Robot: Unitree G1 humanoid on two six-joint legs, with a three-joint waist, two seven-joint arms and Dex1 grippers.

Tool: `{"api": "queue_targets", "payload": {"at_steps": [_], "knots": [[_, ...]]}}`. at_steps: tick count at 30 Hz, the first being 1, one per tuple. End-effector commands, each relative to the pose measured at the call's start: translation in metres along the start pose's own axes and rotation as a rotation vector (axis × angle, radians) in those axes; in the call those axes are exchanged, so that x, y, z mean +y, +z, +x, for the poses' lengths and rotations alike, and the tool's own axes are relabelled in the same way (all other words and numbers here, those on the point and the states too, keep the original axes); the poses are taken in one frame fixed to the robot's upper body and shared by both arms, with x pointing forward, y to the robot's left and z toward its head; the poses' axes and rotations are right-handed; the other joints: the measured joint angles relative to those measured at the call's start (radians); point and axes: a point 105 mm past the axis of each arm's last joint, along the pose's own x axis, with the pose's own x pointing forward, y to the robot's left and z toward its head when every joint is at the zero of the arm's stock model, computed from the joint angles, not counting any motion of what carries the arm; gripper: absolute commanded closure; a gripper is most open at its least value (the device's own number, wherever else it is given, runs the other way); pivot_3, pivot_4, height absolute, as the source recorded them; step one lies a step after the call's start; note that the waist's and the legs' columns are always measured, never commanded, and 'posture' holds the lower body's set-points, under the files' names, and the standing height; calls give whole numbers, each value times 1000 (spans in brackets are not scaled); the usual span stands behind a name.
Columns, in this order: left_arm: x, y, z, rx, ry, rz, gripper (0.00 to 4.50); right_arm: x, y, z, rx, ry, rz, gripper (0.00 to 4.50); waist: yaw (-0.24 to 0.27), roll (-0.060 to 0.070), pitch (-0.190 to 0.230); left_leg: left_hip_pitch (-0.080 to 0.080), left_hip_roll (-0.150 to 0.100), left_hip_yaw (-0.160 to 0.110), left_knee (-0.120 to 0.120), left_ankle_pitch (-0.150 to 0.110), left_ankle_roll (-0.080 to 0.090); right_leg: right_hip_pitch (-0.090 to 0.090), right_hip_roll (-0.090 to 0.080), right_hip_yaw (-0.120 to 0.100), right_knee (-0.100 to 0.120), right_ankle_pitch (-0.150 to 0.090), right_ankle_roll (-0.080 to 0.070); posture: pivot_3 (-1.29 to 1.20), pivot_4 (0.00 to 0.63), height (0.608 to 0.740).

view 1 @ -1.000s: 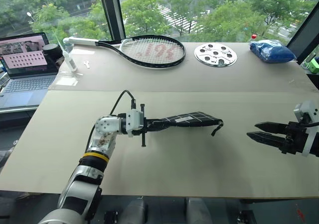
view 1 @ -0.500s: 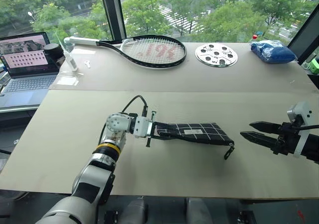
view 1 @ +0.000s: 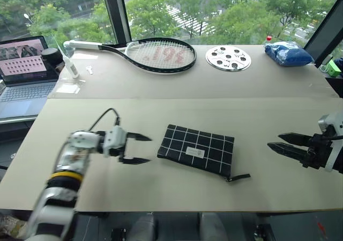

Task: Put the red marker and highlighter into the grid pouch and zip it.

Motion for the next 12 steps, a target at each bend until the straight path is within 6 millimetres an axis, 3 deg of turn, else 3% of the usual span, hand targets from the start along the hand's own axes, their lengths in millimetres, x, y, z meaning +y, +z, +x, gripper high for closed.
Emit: {"api": "queue_targets", "payload": {"at_steps": [1,7,12], "knots": [[0,22,-20,-93,159,-220,837,-7,18,2,-36,-6,-65,1208,13,1,1,0,0,0,0,0,0,0,0,0,0,-1,2,0,150,740],[18,8,-70,-186,552,-392,837,-8,12,14,-42,23,-54,1208,18,1,1,4,1,0,-3,0,-1,0,1,0,0,-1,-3,0,150,740],[22,0,-88,-287,733,-460,837,-5,1,25,-47,52,-38,1208,18,1,1,4,1,0,-3,1,-1,0,1,0,-1,-1,-3,0,150,740]]}}
